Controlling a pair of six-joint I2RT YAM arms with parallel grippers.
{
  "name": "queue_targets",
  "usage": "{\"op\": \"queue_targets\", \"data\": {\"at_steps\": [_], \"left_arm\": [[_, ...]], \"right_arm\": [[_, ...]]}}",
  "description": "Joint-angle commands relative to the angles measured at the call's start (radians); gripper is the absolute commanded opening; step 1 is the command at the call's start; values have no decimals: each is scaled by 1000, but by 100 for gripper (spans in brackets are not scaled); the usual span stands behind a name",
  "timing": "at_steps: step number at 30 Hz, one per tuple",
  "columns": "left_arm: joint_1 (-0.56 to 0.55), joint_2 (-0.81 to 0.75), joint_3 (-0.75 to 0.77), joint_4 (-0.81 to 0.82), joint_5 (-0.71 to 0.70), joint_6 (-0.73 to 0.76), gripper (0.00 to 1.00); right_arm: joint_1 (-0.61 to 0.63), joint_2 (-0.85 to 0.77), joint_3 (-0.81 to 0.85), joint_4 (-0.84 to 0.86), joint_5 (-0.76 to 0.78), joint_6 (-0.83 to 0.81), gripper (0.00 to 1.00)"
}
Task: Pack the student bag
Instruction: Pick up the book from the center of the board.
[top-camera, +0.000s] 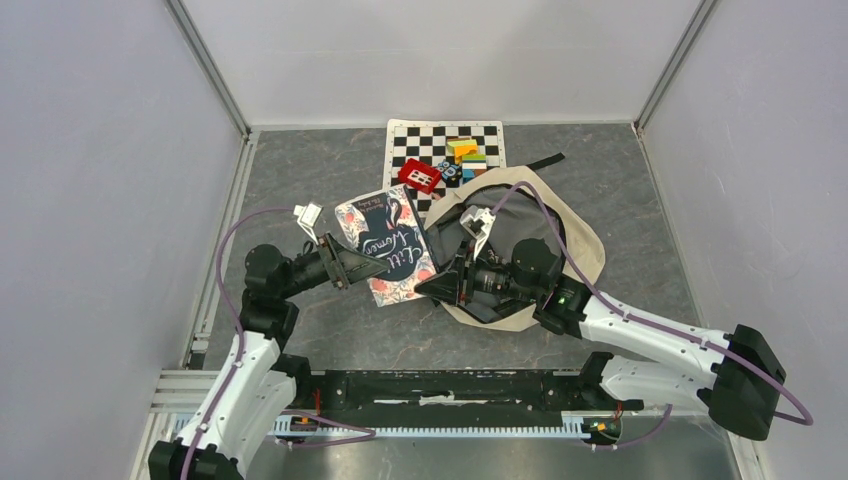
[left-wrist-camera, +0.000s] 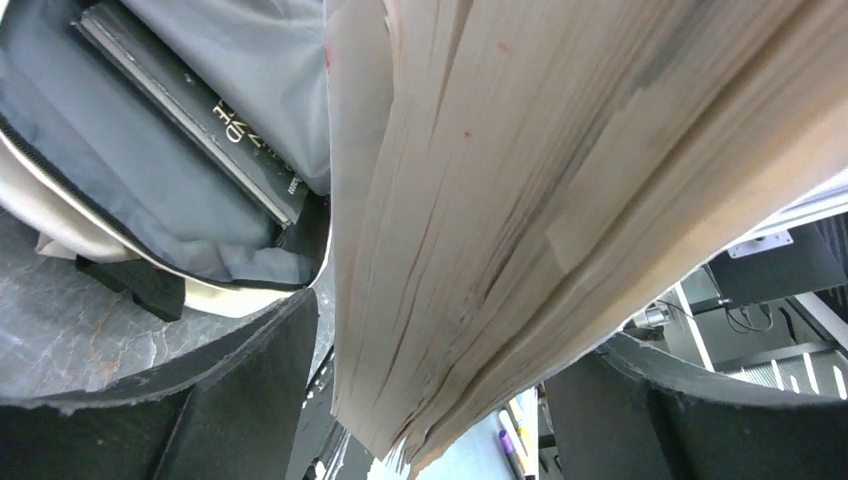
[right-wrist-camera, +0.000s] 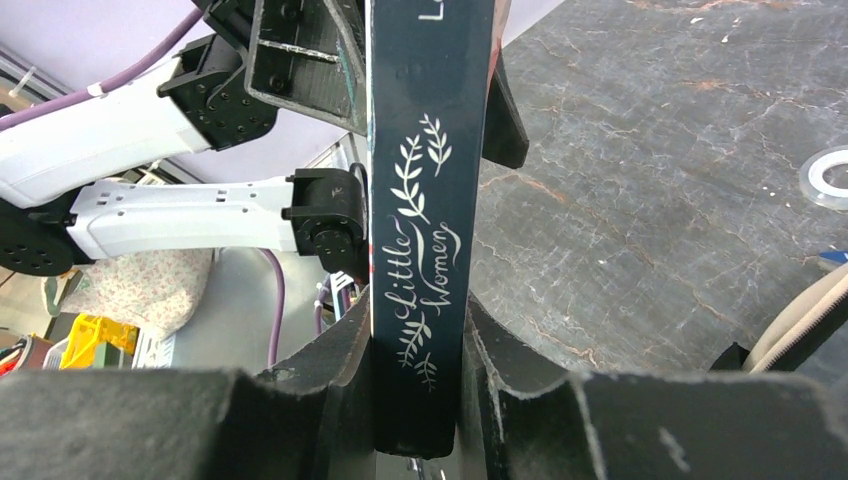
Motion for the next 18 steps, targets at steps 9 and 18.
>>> {"op": "queue_targets", "data": {"at_steps": [9,18], "left_arm": [[-6,-21,-56,248,72,-159,35],[-6,-51,-30,118,29,-131,2]], "right_arm": [[10,-37,76,83,28,-56,0],[5,-41,249,-427,441,-176,59]]}}
